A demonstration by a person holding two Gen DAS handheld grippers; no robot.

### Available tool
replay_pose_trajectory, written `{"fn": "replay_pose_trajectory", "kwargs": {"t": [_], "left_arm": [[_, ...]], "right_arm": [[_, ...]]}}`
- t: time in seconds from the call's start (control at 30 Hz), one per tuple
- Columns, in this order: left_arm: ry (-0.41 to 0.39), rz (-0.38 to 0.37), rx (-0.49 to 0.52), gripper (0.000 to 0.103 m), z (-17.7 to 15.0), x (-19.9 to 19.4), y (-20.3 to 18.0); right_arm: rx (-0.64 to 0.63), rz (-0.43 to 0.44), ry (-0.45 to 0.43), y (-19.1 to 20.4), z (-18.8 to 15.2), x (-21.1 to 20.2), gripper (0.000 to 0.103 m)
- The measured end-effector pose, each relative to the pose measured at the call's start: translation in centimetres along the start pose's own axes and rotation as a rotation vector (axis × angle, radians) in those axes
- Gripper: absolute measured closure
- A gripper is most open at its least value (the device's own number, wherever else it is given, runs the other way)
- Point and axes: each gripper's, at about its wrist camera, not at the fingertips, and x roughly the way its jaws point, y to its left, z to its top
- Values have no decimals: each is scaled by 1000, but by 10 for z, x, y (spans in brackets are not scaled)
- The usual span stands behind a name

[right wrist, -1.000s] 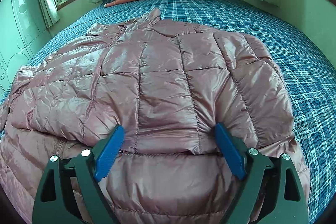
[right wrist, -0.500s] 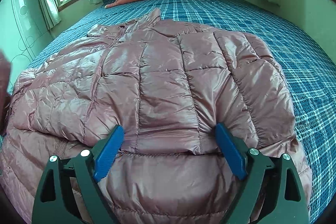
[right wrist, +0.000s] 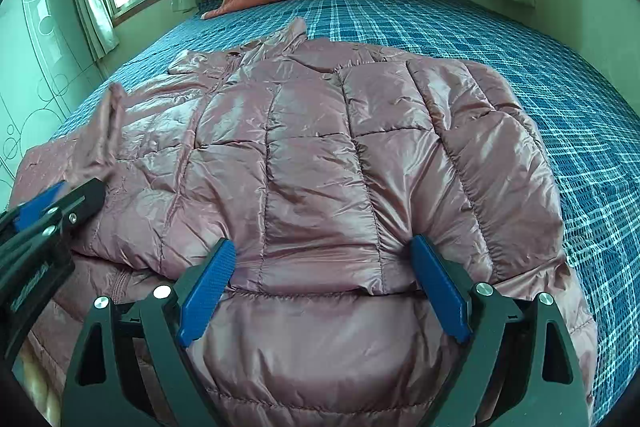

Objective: Fold large clothes

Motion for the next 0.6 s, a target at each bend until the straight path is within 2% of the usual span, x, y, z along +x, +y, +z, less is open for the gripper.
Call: {"fn": "replay_pose_trajectory", "kwargs": {"t": [0.07,0.13,0.27,0.37,0.43,0.5,0.6], "left_arm": [[-18,-14,2,42,-1,-11,0],[-21,-32,1,36,2,-20,2],[-39,-45,-28,34,-3,-44,31],[-45,-5,-73,34,-8,-54,67],[-47,46,-100,34,-11,-56,94],[-49,102,-136,34,-14,-54,124],[-22,160,-208,34,-17,-47,163]], "right_arm": [[1,2,0,0,0,0,15],[3,5,2,0,1,0,15],[10,7,8,-2,4,-5,15],[15,-2,-5,4,8,-21,15],[4,21,-42,16,13,-37,15],[-7,72,-73,35,22,-53,15],[-21,164,-51,68,38,-54,15]]}}
